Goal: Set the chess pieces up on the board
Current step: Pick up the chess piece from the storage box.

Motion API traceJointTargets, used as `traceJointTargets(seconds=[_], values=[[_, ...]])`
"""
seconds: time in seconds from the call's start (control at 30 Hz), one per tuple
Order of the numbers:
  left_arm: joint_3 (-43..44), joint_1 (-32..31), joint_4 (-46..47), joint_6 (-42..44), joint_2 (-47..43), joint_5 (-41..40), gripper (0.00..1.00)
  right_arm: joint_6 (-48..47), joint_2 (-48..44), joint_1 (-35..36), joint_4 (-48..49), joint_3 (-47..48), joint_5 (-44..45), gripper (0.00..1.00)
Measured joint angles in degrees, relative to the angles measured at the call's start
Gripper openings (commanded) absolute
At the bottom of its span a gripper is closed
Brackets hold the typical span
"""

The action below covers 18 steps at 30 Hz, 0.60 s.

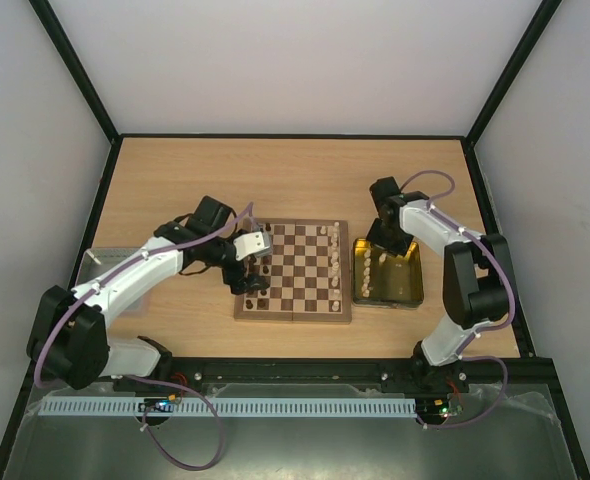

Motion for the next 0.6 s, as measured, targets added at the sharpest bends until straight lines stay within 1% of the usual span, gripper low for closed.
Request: traceJointTargets(seconds=[0.1,0.27,0.4,0.5,0.6], values=[[-0.7,0.0,1.0,-0.5,0.0,-0.5,0.94,-0.2,1.2,-0.2,0.9,1.1,0.1,0.22],[-1.2,0.0,1.6,-1.0,0.0,-0.9,0.94,-0.4,1.4,-0.3,1.2,1.2,0.1,0.22],[-1.2,-0.7,3.1,-2.6,0.1,-2.6,0.91,-0.4,1.4,-0.3,1.9,0.4,0.2,0.22],[-1.0,-1.7,3.9,-3.7,0.7,-3.7,0.93,-0.4,1.4,-0.3,2.1,-0.3,0.1,0.22],[-1.1,-2.2,5.4,-4.5,0.3,-2.9,0.94,-0.4,1.3,-0.3,2.4,-1.0,0.0,0.22]])
